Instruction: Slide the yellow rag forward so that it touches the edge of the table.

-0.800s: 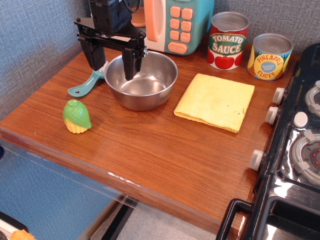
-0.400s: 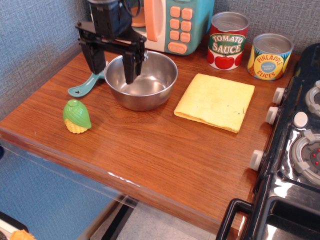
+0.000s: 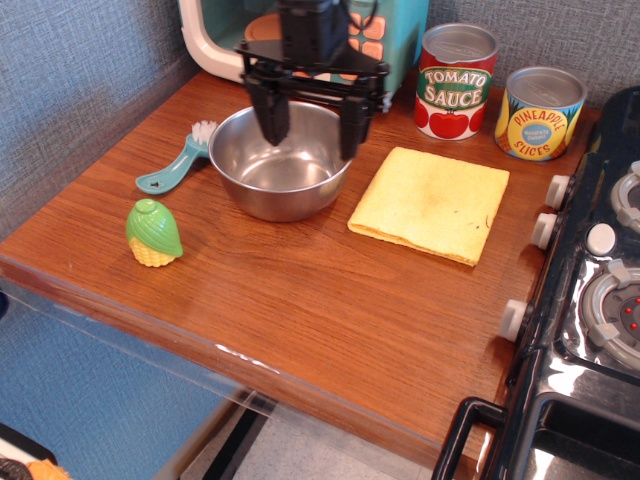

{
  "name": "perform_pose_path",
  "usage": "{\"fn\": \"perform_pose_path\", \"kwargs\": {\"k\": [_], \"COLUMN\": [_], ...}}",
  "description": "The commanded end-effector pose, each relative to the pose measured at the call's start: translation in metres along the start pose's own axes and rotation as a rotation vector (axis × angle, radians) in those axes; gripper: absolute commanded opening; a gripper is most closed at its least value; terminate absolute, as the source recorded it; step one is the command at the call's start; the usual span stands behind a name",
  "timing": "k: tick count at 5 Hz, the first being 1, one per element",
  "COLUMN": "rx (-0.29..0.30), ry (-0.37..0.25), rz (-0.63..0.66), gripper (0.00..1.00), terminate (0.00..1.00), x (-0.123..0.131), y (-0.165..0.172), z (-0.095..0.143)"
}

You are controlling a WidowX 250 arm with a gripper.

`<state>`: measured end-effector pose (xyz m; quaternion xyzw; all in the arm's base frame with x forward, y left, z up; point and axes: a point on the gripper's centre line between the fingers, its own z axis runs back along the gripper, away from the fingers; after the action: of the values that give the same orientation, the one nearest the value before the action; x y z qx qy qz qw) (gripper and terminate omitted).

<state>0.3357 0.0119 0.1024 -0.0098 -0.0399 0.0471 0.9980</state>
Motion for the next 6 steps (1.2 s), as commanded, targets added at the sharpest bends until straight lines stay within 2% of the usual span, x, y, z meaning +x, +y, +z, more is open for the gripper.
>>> {"fn": "perform_pose_path", "kwargs": {"k": [1,2,4,5,6], "rx": [-0.008,-0.002,-0.016,-0.049,-0.096], "ry": [-0.069,-0.062,-0.064,-0.132,-0.156], "rz": [0.030,0.027,-0.032,-0.052,-0.040], "gripper": [1.00,1.00,1.00,1.00,1.00], "terminate": [0.00,0.00,0.00,0.00,0.00], "x": [0.043,0.057,0.063,0.062,0.059], "y": [-0.049,-0.057,-0.059,-0.062,-0.065], "z": [0.003,-0.016,-0.053,-0.064,-0.076]}}
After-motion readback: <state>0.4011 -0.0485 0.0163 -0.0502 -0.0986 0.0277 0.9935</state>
